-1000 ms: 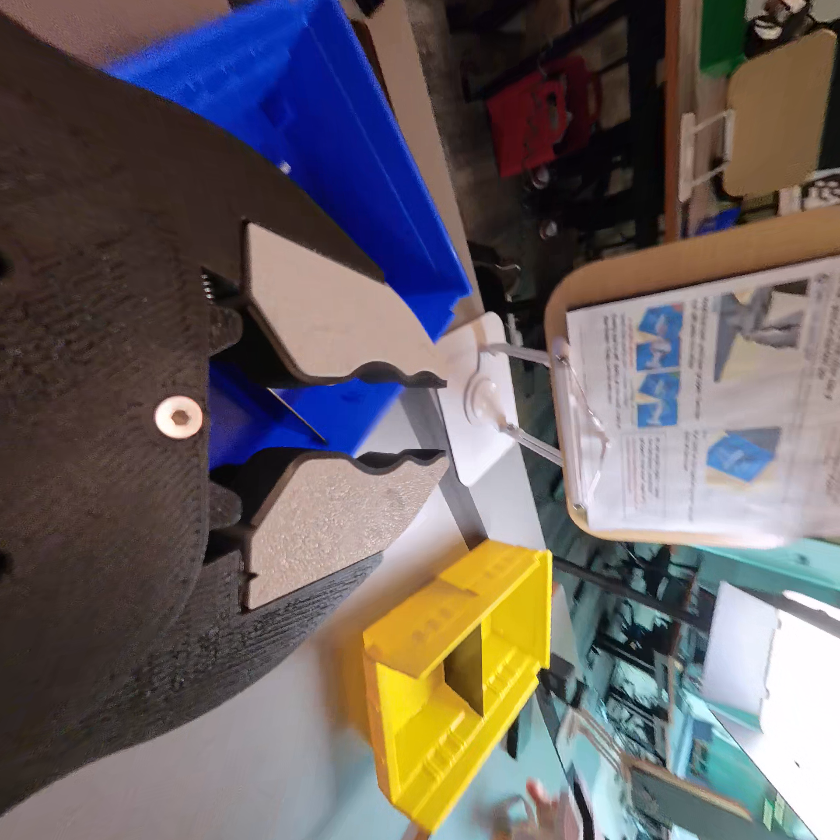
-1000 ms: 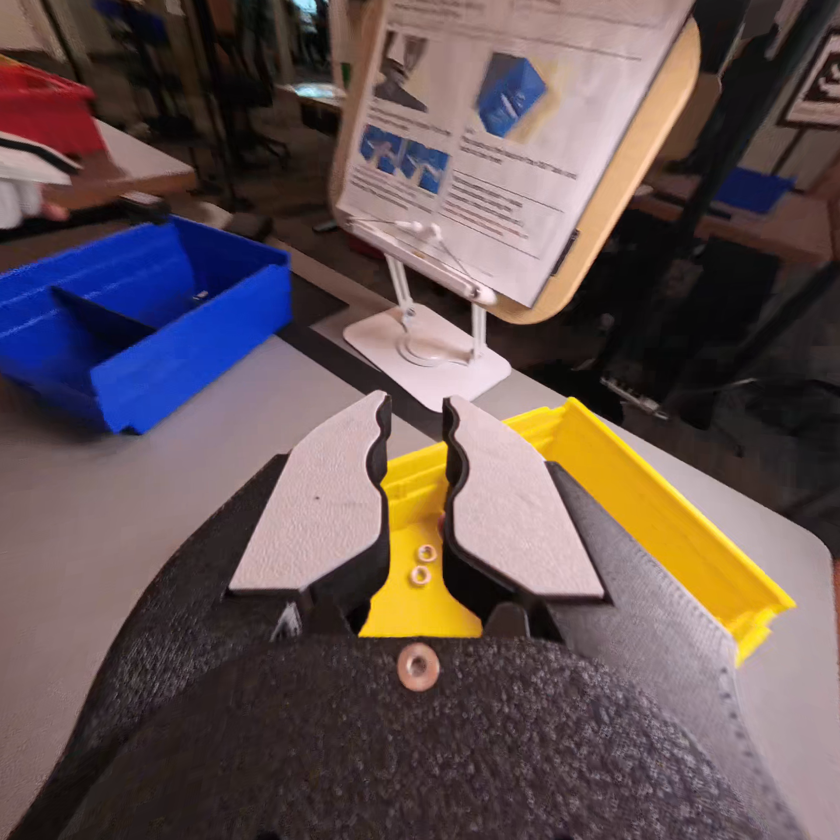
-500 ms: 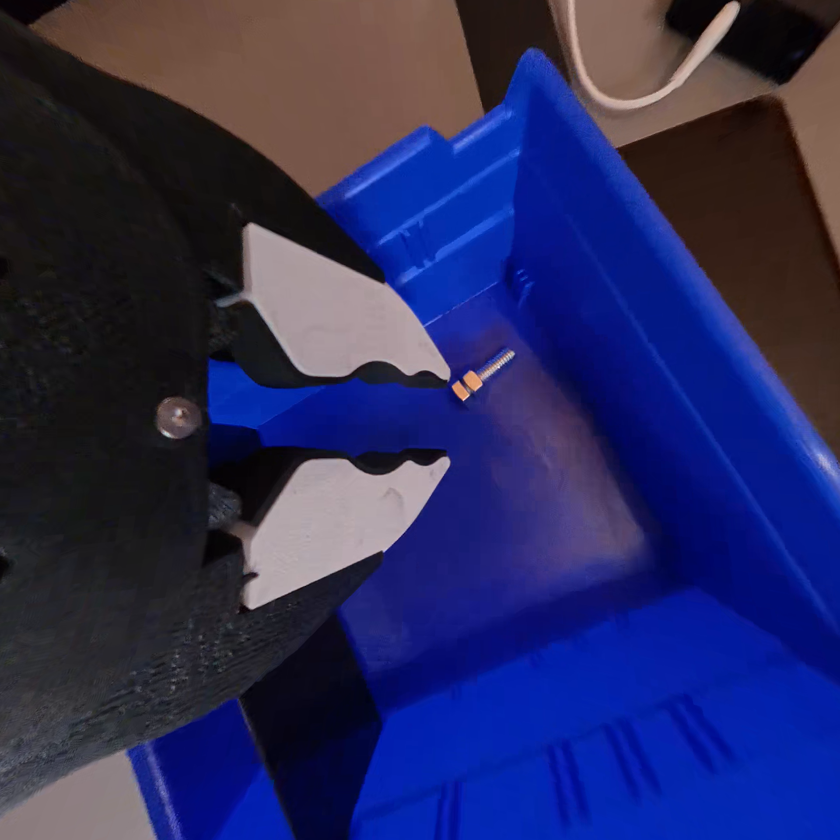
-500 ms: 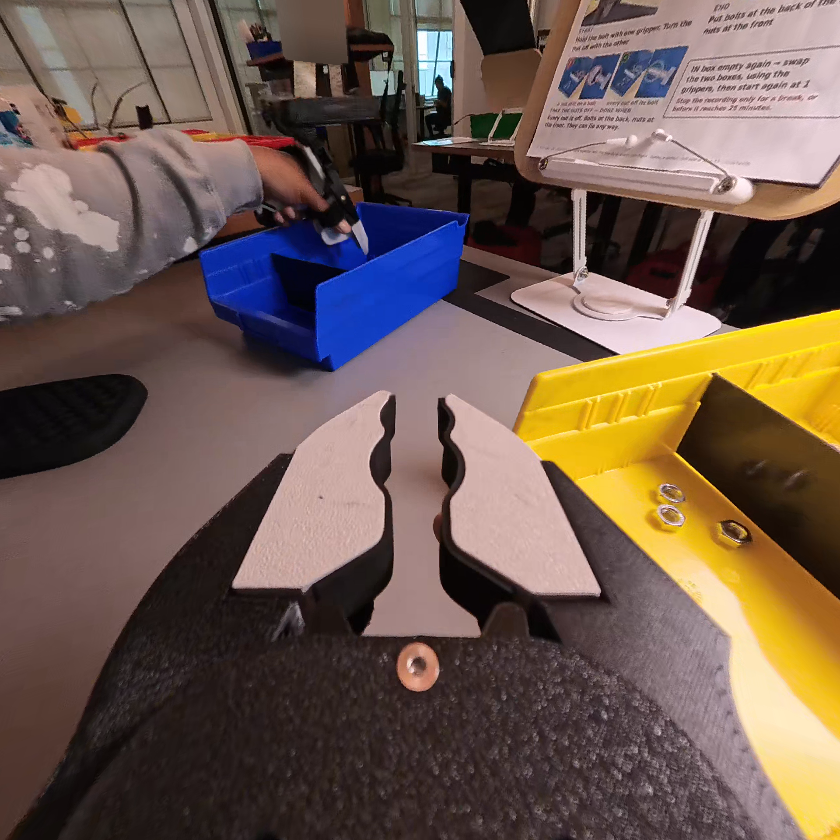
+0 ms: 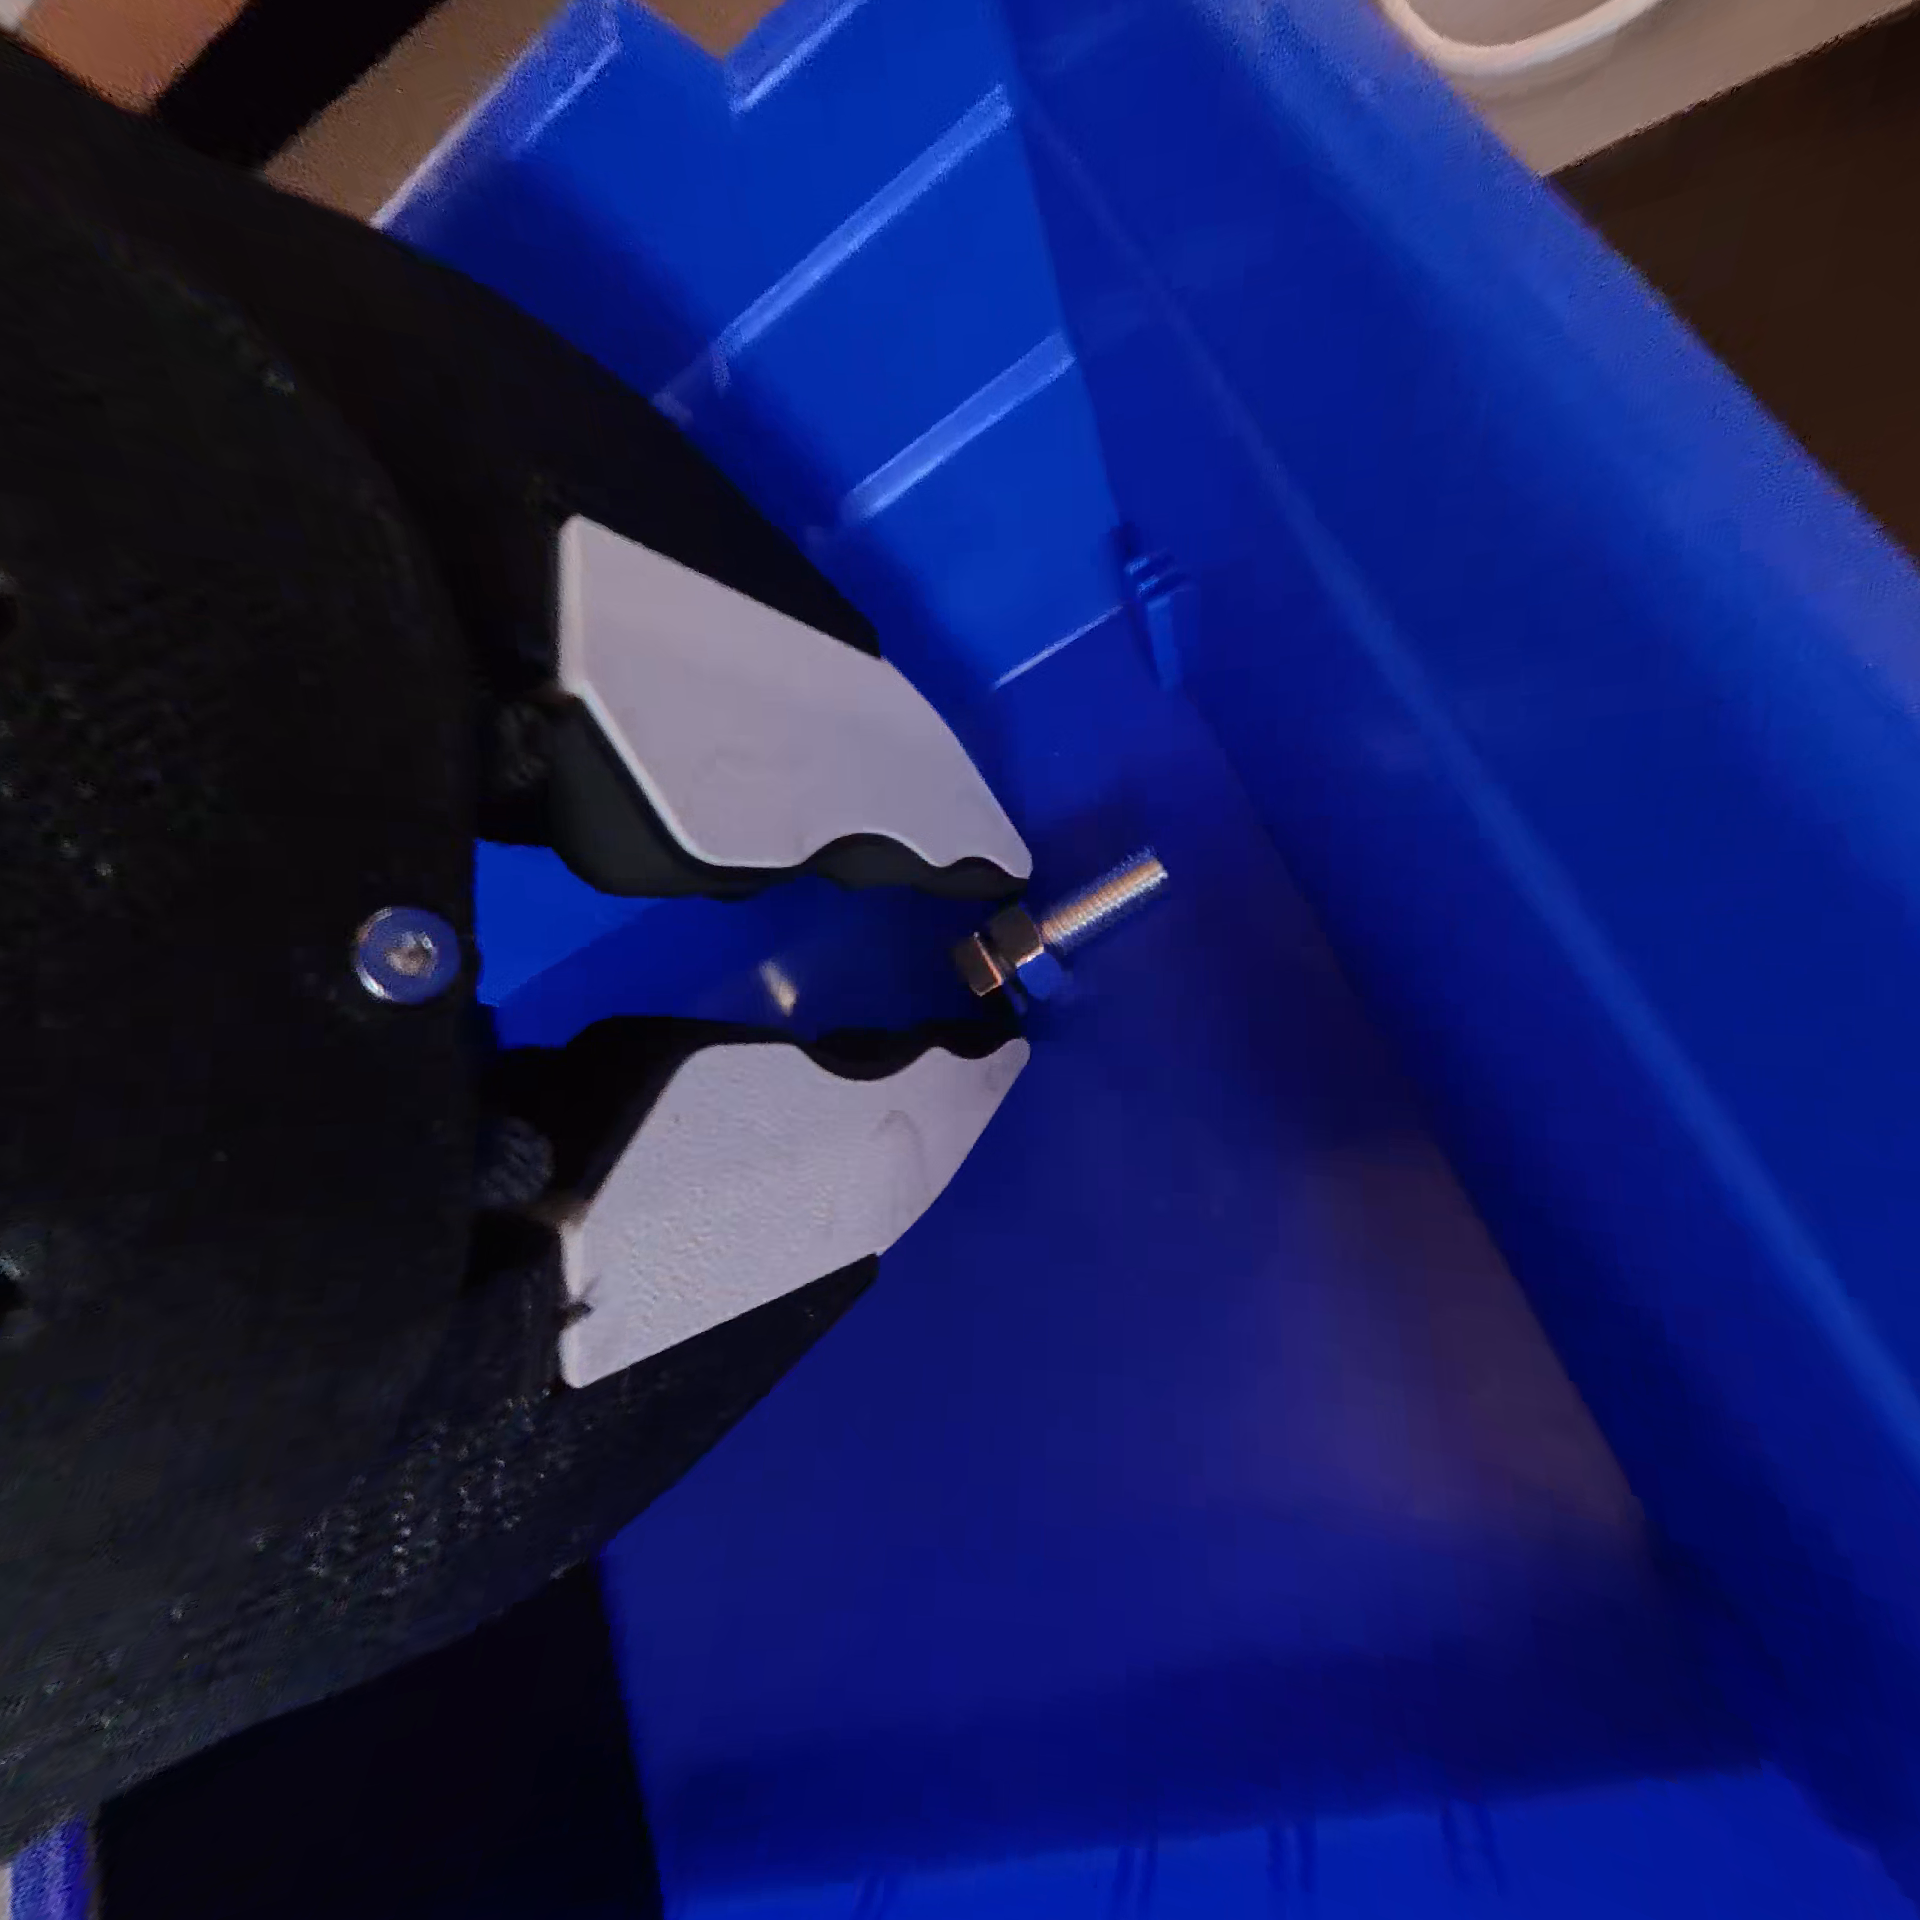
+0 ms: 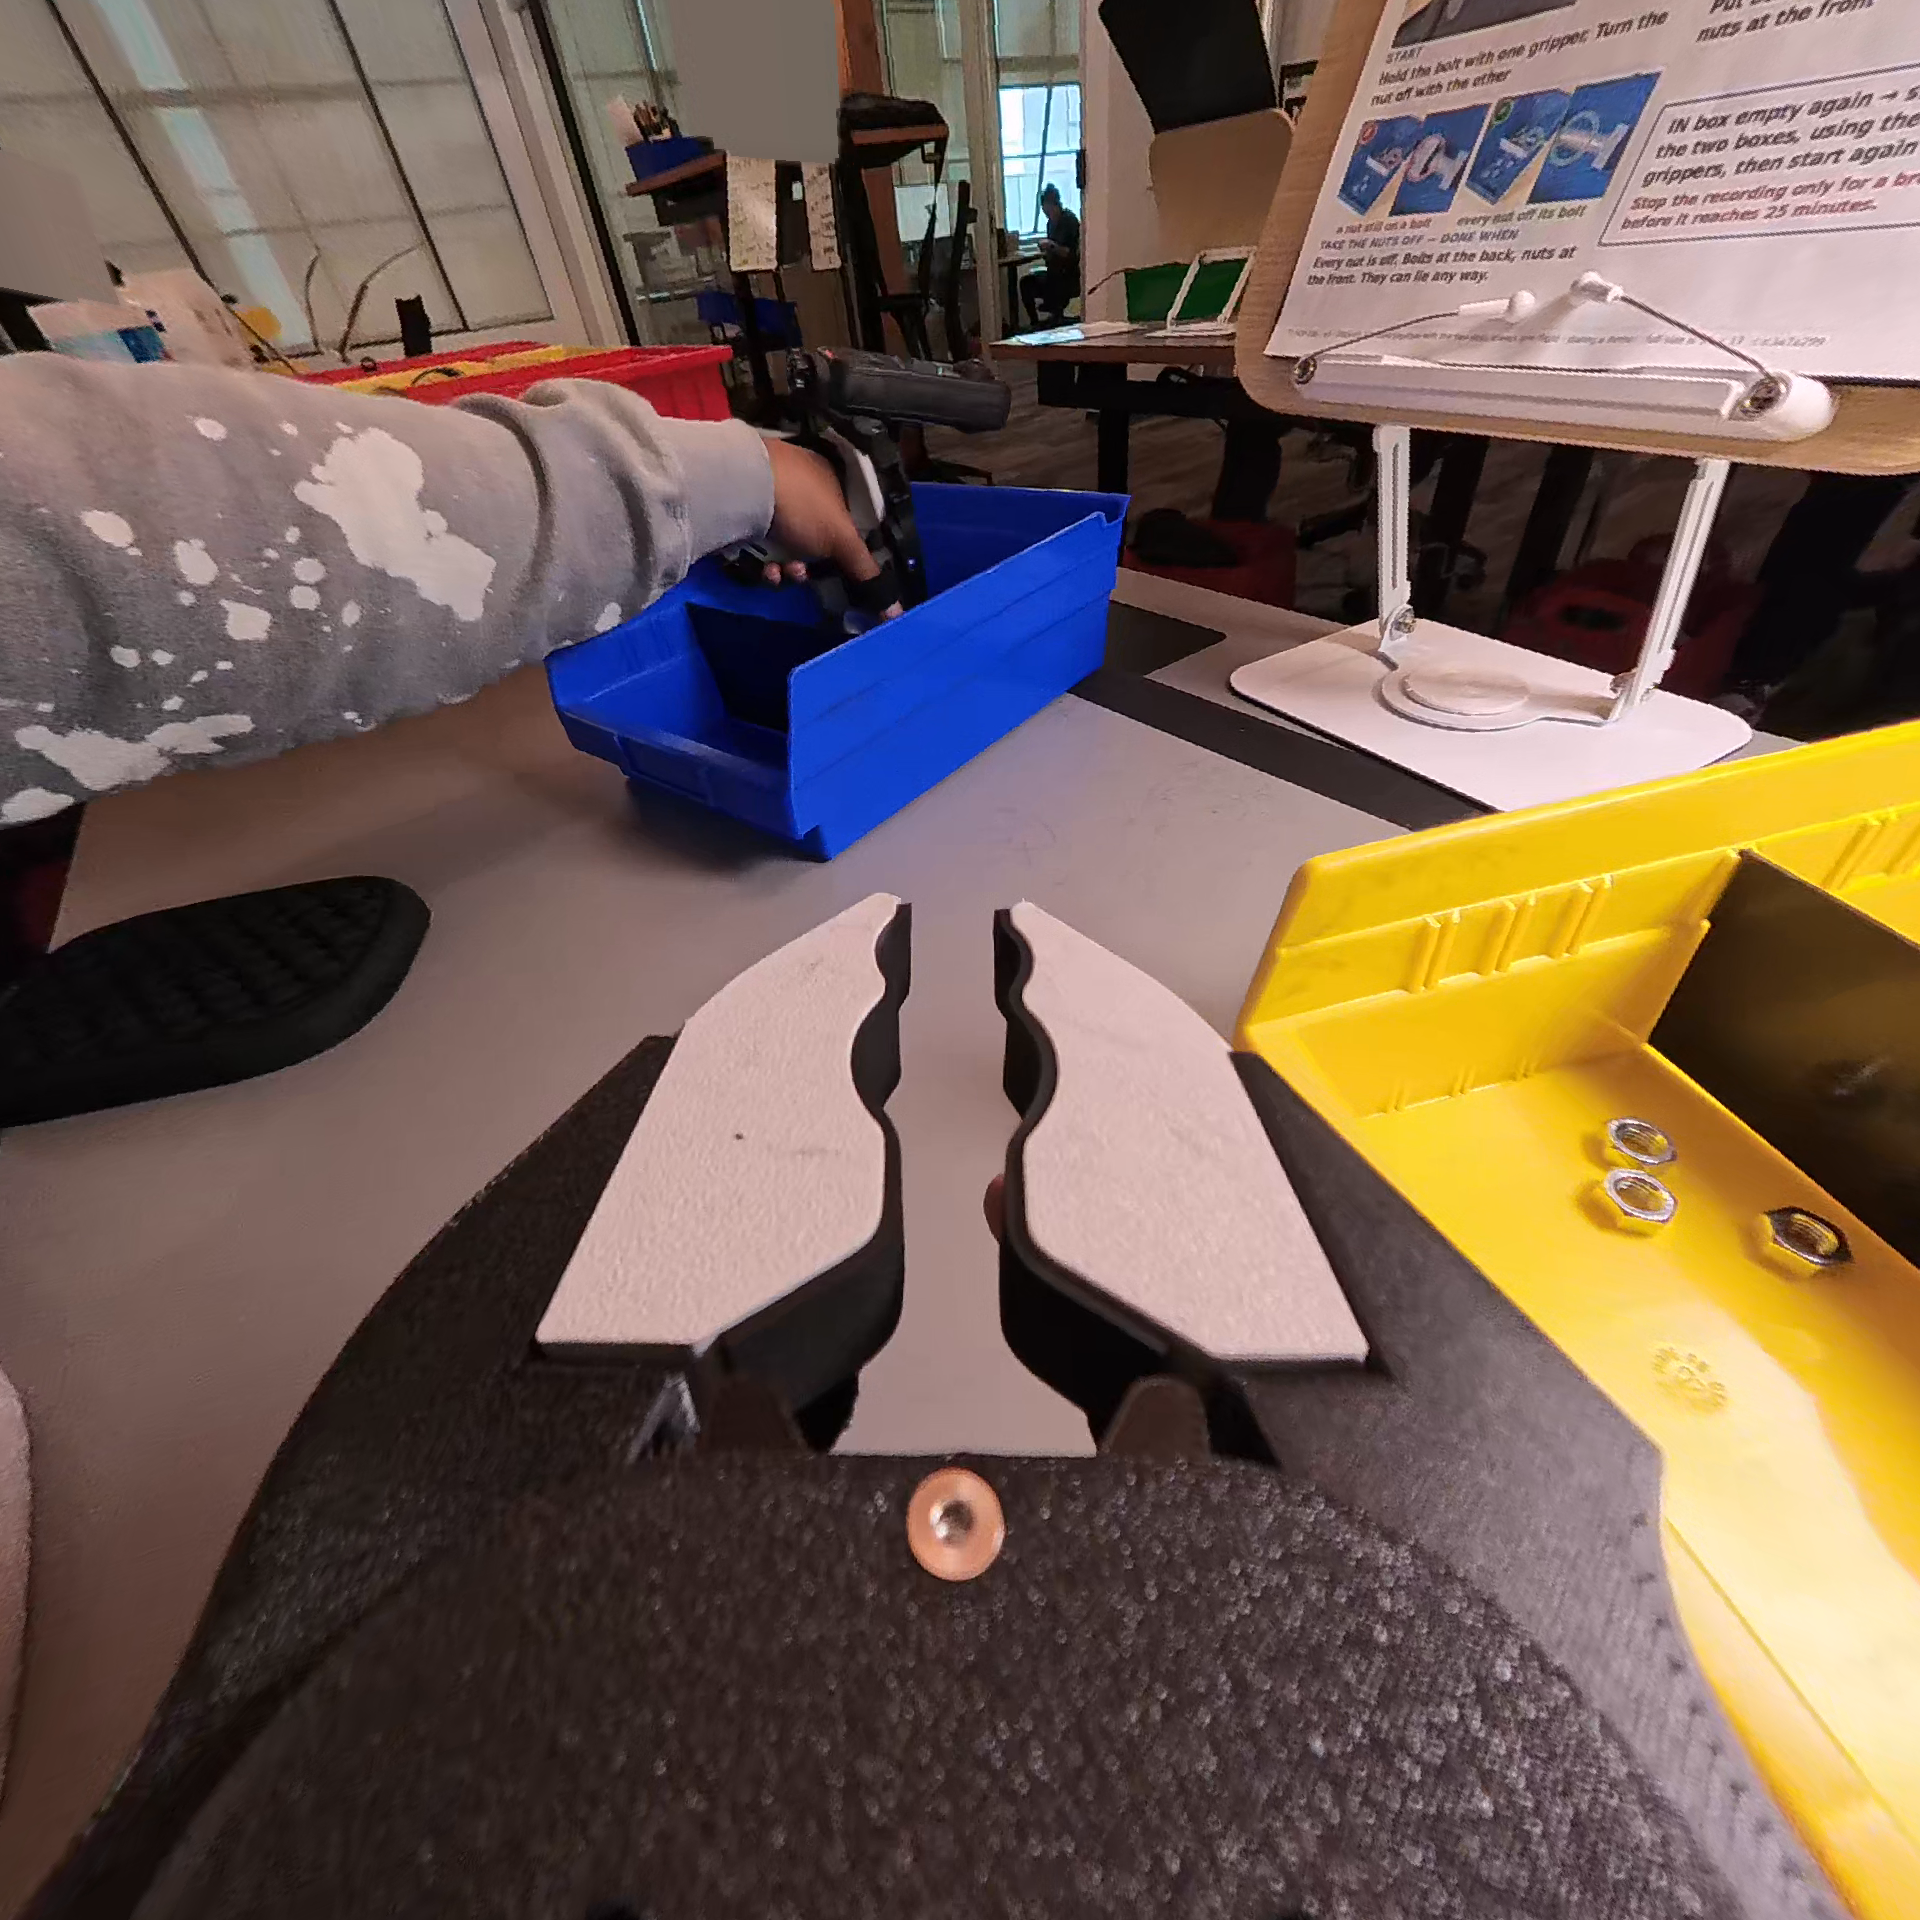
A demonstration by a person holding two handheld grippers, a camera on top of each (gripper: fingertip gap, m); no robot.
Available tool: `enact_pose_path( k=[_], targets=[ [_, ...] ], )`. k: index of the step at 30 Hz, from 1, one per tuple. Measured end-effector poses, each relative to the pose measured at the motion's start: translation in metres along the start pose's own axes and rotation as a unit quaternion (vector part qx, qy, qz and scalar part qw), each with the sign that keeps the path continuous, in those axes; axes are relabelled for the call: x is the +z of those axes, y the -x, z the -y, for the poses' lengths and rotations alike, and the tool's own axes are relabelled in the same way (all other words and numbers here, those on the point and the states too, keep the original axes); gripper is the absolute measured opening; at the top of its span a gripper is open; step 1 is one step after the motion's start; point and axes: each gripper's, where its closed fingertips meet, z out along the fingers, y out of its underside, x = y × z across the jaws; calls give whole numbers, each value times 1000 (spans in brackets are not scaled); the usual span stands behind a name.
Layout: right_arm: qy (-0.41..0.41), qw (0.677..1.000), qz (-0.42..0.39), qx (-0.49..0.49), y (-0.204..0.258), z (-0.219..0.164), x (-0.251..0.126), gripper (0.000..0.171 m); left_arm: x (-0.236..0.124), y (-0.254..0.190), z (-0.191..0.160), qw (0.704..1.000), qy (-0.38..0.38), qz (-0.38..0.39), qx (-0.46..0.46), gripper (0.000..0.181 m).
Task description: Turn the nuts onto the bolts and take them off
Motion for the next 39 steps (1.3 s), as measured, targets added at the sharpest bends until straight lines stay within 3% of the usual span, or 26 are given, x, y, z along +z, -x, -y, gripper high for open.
enact_pose_path(
  k=[1, 6, 9, 12, 15, 18, 21, 27, 31, 36, 39],
  targets=[
    [0, 1000, 3, -2, 2, 1, 1, 14, -2, -5, 2, 1000, -15, -19, 4, 25],
    [0, 999, 9, -33, 11, 15, 9, 13, -50, -28, 23, 981, -177, -63, 49, 24],
    [-17, 998, 13, -55, 15, 38, 18, 12, -127, -65, 33, 925, -349, -132, 76, 23],
    [-50, 996, 20, -72, 19, 78, 34, 12, -230, -126, 15, 800, -526, -265, 113, 23],
    [-101, 992, 50, -63, 33, 132, 51, 15, -314, -174, -24, 671, -645, -335, 149, 23],
    [-150, 983, 98, -42, 57, 179, 60, 19, -363, -218, -66, 563, -713, -371, 193, 22],
    [-176, 973, 151, 4, 73, 199, 63, 24, -378, -251, -101, 499, -751, -368, 229, 22],
    [-142, 965, 219, 28, 90, 179, 71, 28, -367, -294, -121, 488, -733, -369, 297, 23],
    [-138, 962, 233, 22, 88, 175, 67, 10, -357, -303, -121, 501, -712, -380, 312, 23],
    [-120, 962, 242, -29, 88, 166, 60, 9, -349, -312, -125, 524, -650, -456, 308, 21],
    [-121, 958, 257, -38, 89, 165, 54, 9, -349, -314, -129, 519, -613, -516, 296, 21]
  ],
)
